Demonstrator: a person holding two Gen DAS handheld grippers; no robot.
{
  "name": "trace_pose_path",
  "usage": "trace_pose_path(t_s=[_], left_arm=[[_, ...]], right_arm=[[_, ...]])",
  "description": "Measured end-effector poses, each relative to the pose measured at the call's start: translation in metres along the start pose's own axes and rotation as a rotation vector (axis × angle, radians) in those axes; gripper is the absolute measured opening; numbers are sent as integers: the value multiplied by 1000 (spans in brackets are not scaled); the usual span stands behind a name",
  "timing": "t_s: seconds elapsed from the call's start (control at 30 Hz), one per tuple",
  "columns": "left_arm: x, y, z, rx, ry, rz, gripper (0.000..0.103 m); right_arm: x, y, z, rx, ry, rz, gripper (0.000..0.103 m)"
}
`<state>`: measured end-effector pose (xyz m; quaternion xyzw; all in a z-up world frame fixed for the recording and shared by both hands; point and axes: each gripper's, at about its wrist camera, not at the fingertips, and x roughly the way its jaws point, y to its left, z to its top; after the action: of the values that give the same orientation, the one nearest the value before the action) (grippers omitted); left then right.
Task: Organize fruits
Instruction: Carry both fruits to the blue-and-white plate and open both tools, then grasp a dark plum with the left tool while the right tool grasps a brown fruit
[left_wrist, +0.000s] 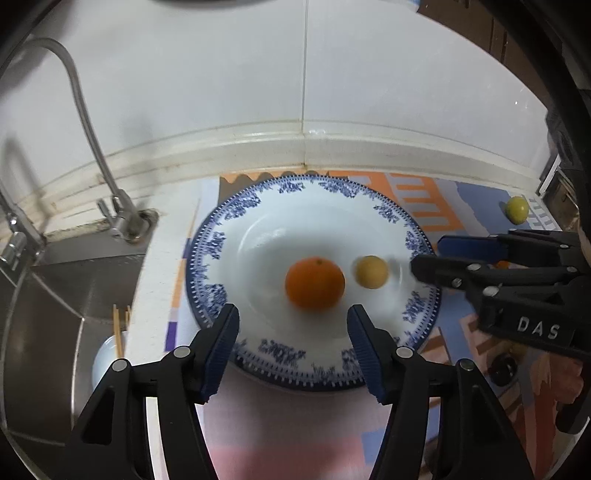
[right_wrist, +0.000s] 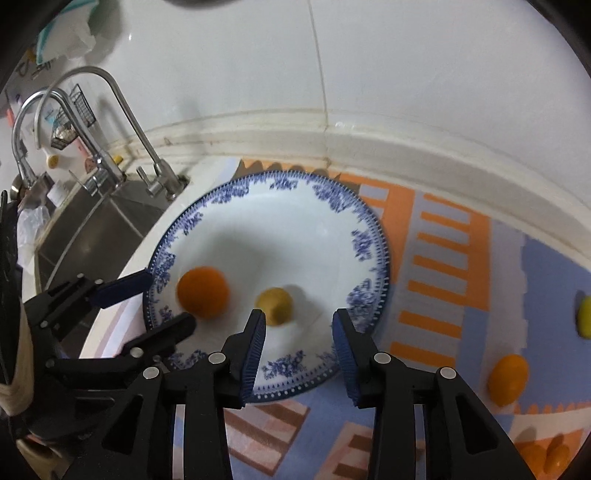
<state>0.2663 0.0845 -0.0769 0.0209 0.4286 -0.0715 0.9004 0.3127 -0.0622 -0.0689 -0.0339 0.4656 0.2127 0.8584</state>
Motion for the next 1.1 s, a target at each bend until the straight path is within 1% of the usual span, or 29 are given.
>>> trace_pose_path(t_s=[0.07,0.13,0.17,0.27,0.3,0.37,0.4,0.47,0.57,0.73,0.93,1.1], left_arm=[[-15,-3,-3,1,-24,0,63],[-30,-7,-6,7,-56,8,68],[-38,-10,-8,11,-75,13,70],[-64,-18,-14,16,-130,15,75],[-71,-20,-15,17,-143,14,77],[-86,-25,-19,20,-172,17,80],[-95,-29,-22,23,-191,24,83],[-108,-33,-26,25,-217,32,85],[-126,-40,-35,26,-254,45,88],[-148,-52,-50,37,-292,46,89],[-162,-61,-70,42,-313,48,89],[-167,-67,-86,48,-328,58,89]], right_arm=[[-14,0,-4,8,-34,-17,39],[-29,0,-9,12,-72,-25,39],[-38,1,-12,8,-90,-36,42],[-69,4,-24,-9,-167,-74,51],[-76,4,-27,-11,-184,-83,52],[-93,4,-34,-9,-216,-96,58],[-102,4,-38,-3,-236,-106,60],[-117,4,-45,3,-271,-128,64],[-139,5,-56,16,-315,-155,67],[-169,8,-80,35,-374,-179,69],[-188,13,-106,35,-388,-194,69],[-194,20,-123,2,-409,-212,69]])
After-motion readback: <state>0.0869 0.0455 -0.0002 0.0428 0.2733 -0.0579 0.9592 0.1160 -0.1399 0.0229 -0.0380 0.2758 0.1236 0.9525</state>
